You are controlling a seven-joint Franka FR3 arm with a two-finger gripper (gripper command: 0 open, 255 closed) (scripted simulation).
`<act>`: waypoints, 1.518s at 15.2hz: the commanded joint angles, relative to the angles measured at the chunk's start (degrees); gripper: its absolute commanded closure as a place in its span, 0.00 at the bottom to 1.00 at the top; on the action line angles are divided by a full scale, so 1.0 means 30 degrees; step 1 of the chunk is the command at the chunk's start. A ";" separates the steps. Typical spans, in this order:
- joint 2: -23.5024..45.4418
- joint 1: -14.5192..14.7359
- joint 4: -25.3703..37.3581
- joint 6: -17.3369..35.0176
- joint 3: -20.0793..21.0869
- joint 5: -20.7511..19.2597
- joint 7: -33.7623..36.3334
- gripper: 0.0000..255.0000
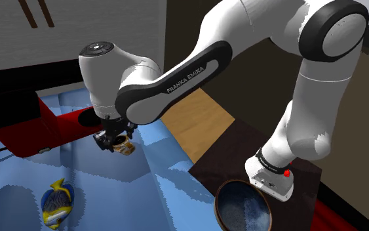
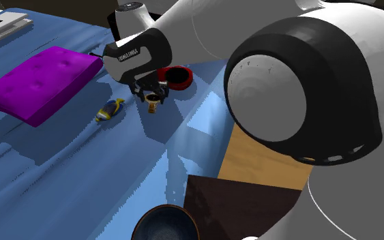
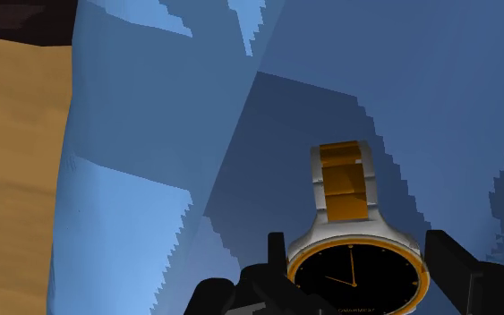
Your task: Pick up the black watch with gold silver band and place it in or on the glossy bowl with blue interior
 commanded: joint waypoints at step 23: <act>-1.0242 0.0186 -0.8169 -0.0772 0.1440 0.5895 -0.1420 1.00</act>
